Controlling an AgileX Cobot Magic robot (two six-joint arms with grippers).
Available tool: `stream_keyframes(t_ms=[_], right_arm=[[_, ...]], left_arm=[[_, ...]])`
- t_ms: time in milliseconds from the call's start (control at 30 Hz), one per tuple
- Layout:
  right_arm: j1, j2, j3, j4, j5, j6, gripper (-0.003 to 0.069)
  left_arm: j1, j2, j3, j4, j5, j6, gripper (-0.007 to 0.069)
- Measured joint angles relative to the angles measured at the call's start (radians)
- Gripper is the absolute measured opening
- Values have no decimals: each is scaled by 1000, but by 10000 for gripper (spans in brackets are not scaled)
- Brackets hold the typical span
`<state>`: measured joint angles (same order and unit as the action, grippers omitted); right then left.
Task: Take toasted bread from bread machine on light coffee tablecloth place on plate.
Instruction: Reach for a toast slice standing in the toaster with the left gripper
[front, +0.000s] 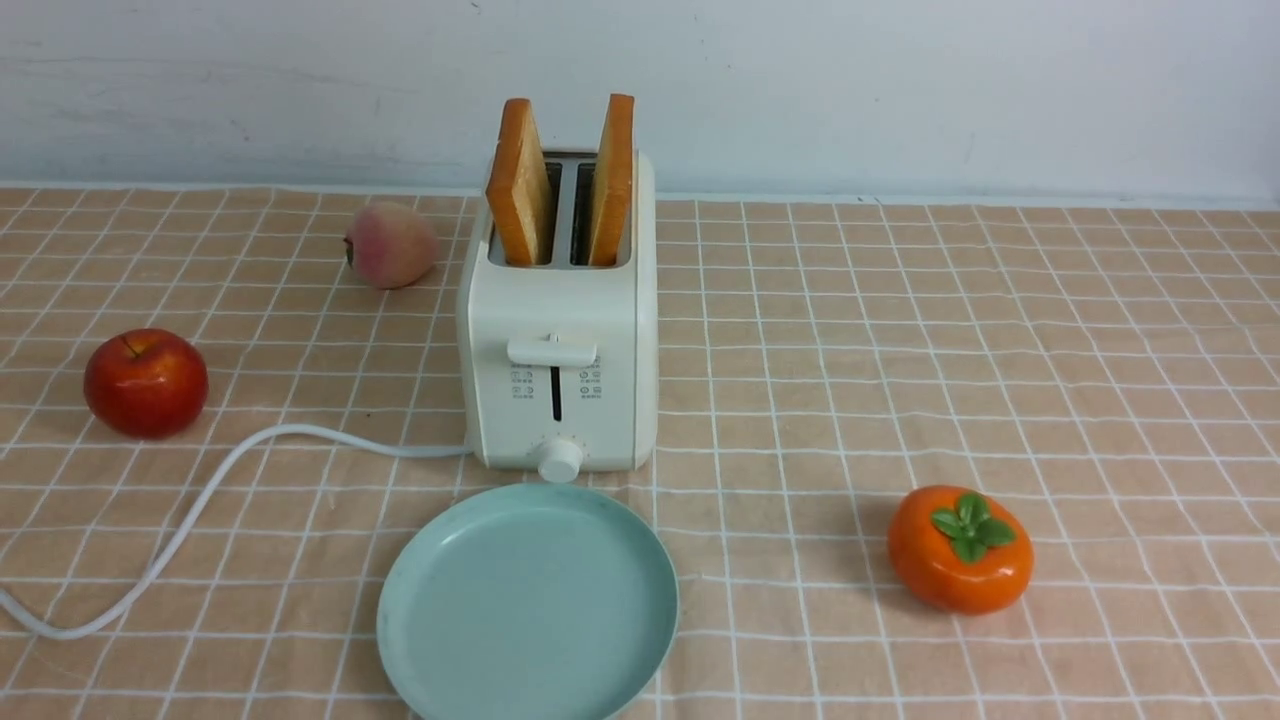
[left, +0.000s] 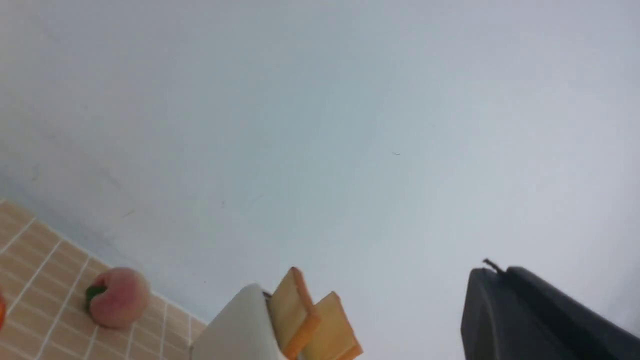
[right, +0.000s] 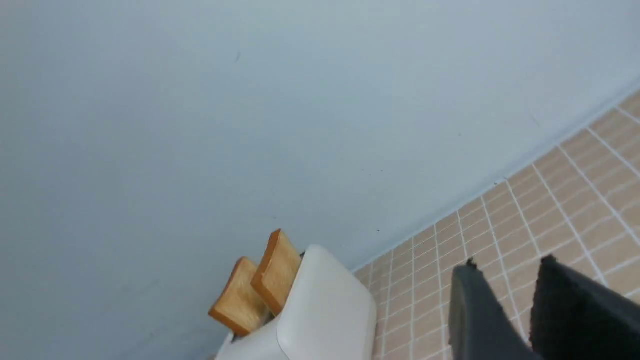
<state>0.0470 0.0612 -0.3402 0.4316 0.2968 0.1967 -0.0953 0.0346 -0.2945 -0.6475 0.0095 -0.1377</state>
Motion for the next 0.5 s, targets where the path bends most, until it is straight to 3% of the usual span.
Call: stream_keyframes(t_ms=[33, 100, 133, 233, 400, 500], right_arm=[[0, 80, -133, -64, 124, -42, 75], [0, 178, -236, -102, 249, -64, 10], [0, 257, -293, -122, 340, -75, -10], [0, 436, -421, -128, 530, -85, -20], [1, 649, -485, -53, 722, -103, -20], [5, 694, -484, -27, 764, -136, -20]], left_arm=[[0, 86, -101, 2, 103, 27, -14], [0, 176, -186, 8, 218, 36, -14], [0, 281, -281, 21, 363, 40, -14], [0, 536, -495, 64, 699, 45, -14], [-2, 923, -768, 98, 992, 89, -14], [-22, 1070, -893, 109, 1069, 138, -14]])
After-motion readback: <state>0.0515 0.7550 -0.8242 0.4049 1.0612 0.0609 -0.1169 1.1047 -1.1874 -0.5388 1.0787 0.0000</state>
